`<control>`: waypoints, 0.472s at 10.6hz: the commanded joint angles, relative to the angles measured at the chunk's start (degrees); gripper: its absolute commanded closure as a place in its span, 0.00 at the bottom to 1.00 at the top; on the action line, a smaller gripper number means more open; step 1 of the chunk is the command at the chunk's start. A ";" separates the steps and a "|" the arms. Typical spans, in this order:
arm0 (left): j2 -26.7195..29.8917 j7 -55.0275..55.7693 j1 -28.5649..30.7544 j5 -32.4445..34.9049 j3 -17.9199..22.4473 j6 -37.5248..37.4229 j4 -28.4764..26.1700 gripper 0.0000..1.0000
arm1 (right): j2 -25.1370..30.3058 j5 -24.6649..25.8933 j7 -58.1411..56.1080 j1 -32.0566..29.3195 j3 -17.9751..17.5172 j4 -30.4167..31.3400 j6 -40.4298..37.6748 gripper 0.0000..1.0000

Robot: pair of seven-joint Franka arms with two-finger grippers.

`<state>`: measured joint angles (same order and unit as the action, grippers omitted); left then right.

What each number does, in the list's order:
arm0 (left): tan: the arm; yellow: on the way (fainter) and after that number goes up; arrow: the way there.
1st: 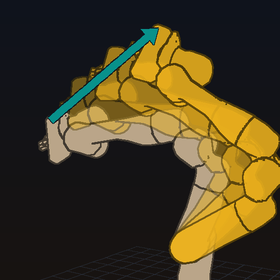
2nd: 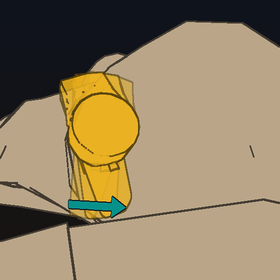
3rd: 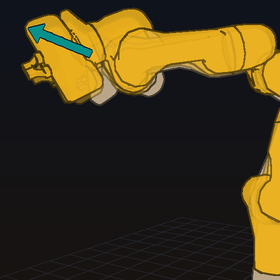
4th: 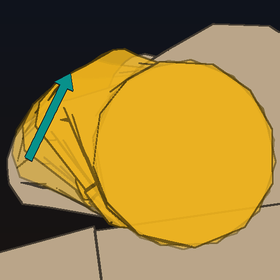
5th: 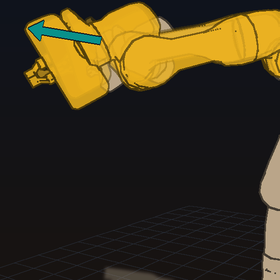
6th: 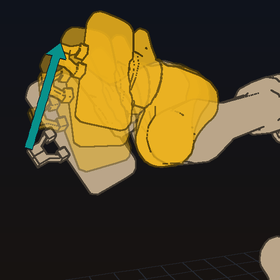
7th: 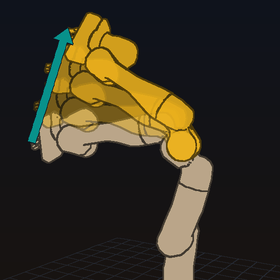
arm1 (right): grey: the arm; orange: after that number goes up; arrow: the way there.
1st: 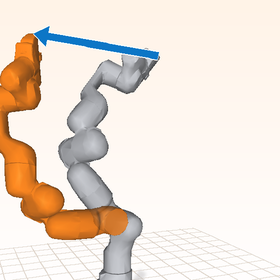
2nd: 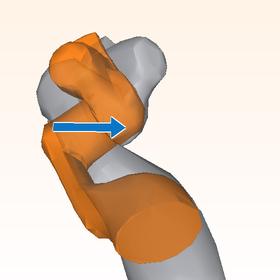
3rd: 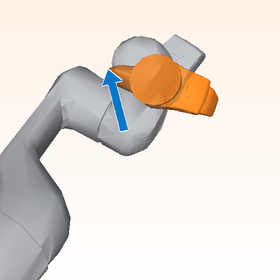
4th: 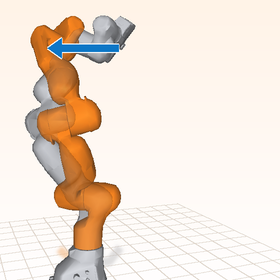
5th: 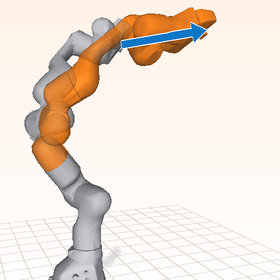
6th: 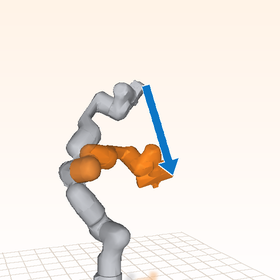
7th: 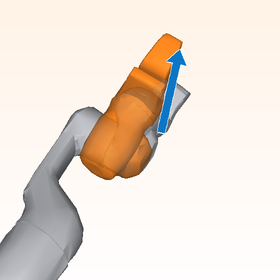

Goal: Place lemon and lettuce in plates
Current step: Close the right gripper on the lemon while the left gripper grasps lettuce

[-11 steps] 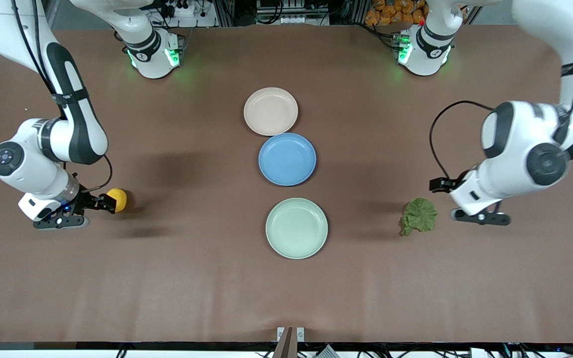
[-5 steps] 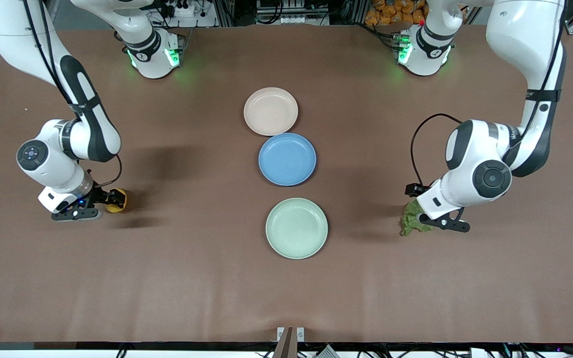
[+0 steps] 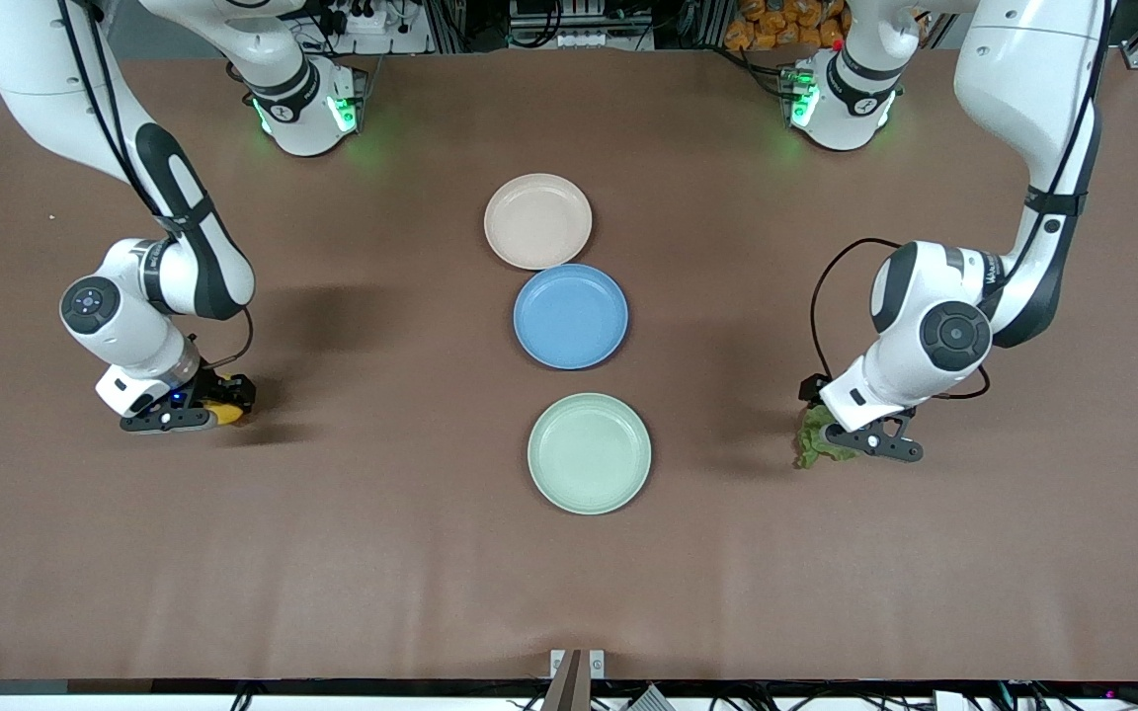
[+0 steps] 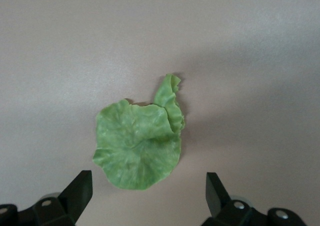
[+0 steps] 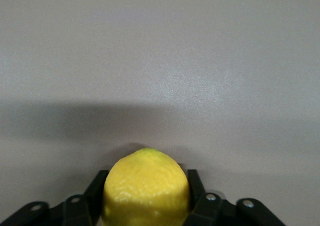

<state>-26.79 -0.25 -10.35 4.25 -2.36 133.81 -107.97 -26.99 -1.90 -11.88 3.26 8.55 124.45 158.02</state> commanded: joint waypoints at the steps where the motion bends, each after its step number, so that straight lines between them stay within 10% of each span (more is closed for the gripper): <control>1: -2.55 -2.38 -0.46 5.48 -0.18 3.21 -0.93 0.00 | 0.27 -1.36 -0.77 0.08 -0.29 0.36 0.45 0.78; 5: -8.44 -2.21 -0.20 5.51 -0.18 3.38 3.55 0.00 | 1.24 -1.36 -0.86 -0.01 -0.46 -5.33 -10.22 0.98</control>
<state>-31.59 -1.63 -10.61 8.76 -2.51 136.91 -108.09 -26.96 -1.90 -11.88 3.39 8.40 123.46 156.35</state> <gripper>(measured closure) 0.000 0.326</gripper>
